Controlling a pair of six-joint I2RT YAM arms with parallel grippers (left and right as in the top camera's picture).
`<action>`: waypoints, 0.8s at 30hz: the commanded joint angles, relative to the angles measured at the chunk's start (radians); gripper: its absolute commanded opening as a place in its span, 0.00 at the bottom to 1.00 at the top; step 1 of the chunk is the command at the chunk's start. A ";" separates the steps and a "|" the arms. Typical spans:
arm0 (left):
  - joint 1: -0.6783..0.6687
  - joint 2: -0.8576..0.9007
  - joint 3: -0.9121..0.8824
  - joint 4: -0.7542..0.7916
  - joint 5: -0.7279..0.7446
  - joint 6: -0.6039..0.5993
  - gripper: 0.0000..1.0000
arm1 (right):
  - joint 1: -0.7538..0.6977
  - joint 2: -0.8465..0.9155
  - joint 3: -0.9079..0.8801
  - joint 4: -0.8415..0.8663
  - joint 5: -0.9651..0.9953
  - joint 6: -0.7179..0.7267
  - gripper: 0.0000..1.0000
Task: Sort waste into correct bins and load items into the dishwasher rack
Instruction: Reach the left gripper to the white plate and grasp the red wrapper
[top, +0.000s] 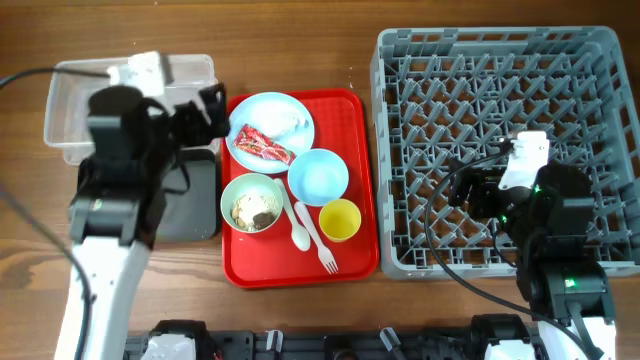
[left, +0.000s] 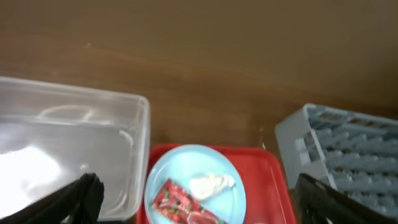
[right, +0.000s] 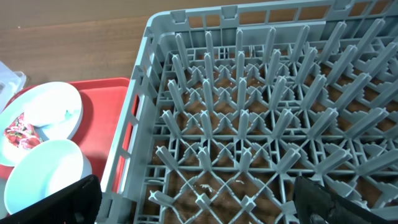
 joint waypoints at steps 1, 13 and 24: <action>-0.100 0.166 0.008 0.096 0.021 0.157 1.00 | -0.005 0.001 0.024 0.002 0.008 -0.017 1.00; -0.199 0.711 0.008 0.382 0.001 0.227 0.97 | -0.005 0.001 0.024 -0.009 0.009 -0.017 1.00; -0.198 0.722 0.008 0.335 0.033 0.220 0.04 | -0.005 0.001 0.024 -0.010 0.009 -0.018 1.00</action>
